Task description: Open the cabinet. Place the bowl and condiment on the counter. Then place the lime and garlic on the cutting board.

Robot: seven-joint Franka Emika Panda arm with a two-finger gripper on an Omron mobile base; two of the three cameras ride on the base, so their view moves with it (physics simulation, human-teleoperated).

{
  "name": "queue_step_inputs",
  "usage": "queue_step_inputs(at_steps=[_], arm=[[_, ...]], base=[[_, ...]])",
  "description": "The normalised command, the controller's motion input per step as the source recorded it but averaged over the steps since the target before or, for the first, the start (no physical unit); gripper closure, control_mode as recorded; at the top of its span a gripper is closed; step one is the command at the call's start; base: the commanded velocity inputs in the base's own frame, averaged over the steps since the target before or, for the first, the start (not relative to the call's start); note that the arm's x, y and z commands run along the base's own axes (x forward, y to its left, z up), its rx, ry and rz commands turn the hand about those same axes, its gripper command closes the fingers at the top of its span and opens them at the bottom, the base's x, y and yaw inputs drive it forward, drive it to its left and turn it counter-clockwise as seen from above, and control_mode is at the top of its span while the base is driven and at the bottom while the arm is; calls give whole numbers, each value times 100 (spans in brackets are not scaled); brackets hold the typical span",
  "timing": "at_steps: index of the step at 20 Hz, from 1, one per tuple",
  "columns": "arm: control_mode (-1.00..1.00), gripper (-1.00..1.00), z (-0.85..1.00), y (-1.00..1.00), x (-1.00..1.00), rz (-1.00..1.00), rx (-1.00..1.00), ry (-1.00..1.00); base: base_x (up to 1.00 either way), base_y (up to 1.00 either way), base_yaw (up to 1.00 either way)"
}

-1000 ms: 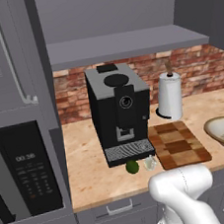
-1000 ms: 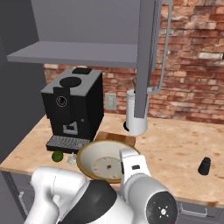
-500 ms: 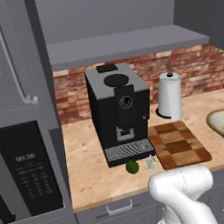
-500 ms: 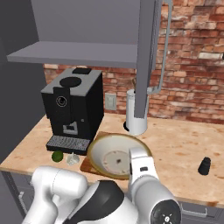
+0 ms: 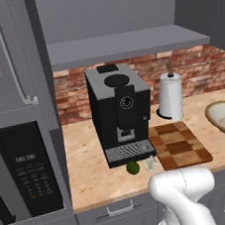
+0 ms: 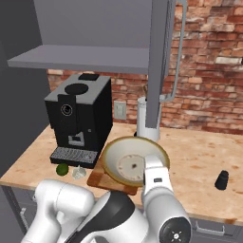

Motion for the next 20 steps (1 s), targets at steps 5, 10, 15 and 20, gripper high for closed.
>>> queue_step_inputs(at_steps=[5, 10, 15, 20], arm=[[-100, 100, -8, -8, 21, -7, 0, -4], [-100, 100, -6, -5, 21, -8, 0, -3], [-100, 100, -6, -9, 20, -10, 0, -1], [-100, 100, -7, -13, 13, -9, 0, 0]], base=[[0, 0, 0], [0, 0, 0], [0, 0, 0], [0, 0, 0]])
